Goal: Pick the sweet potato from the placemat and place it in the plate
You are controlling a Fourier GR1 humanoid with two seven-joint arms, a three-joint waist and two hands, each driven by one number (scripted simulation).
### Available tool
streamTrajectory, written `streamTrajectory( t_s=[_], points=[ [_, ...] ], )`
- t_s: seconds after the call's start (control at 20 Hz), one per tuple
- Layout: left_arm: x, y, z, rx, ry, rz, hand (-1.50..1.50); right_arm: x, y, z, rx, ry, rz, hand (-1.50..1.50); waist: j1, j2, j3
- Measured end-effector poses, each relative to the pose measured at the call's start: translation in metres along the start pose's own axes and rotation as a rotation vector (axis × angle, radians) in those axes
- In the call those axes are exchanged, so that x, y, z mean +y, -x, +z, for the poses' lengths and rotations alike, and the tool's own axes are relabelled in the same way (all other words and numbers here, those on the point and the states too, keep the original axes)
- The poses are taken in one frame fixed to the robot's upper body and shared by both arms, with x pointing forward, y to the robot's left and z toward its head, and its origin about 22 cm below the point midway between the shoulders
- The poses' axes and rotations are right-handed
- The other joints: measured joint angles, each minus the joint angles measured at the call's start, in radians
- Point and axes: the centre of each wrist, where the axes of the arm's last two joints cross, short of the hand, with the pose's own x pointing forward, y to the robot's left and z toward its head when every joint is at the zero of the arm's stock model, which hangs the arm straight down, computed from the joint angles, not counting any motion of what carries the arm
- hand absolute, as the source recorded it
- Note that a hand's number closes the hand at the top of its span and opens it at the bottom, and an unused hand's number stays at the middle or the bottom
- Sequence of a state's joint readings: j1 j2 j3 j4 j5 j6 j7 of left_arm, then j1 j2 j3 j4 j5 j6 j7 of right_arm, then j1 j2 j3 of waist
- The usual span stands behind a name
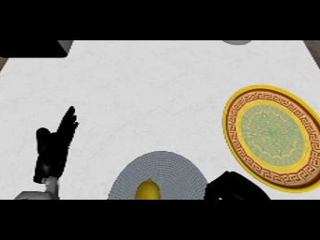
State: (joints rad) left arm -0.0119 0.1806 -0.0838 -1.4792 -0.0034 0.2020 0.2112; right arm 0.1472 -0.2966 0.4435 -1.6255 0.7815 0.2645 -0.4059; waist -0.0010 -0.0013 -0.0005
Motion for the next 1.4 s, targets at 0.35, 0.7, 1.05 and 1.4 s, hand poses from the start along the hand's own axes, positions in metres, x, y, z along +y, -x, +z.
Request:
streamTrajectory(
  t_s=[0.35,0.7,1.05,1.4],
  points=[
    [-0.003,-0.005,-0.002,-0.001,-0.002,-0.003,0.00,-0.030,0.001,-0.030,0.427,0.309,0.109,1.50,-0.002,0.002,-0.003],
    [-0.005,-0.004,-0.002,0.006,0.003,-0.006,0.00,-0.077,-0.042,-0.074,0.654,0.612,0.246,1.50,0.003,-0.001,-0.001],
    [0.002,0.001,0.000,0.003,-0.011,-0.002,0.00,-0.112,-0.081,-0.074,0.741,0.948,0.326,1.50,0.000,-0.002,-0.001],
    [0.002,0.002,-0.003,0.005,-0.009,0.000,0.00,-0.147,-0.079,-0.050,0.864,1.058,0.300,1.50,0.000,0.000,0.000]
  ],
)
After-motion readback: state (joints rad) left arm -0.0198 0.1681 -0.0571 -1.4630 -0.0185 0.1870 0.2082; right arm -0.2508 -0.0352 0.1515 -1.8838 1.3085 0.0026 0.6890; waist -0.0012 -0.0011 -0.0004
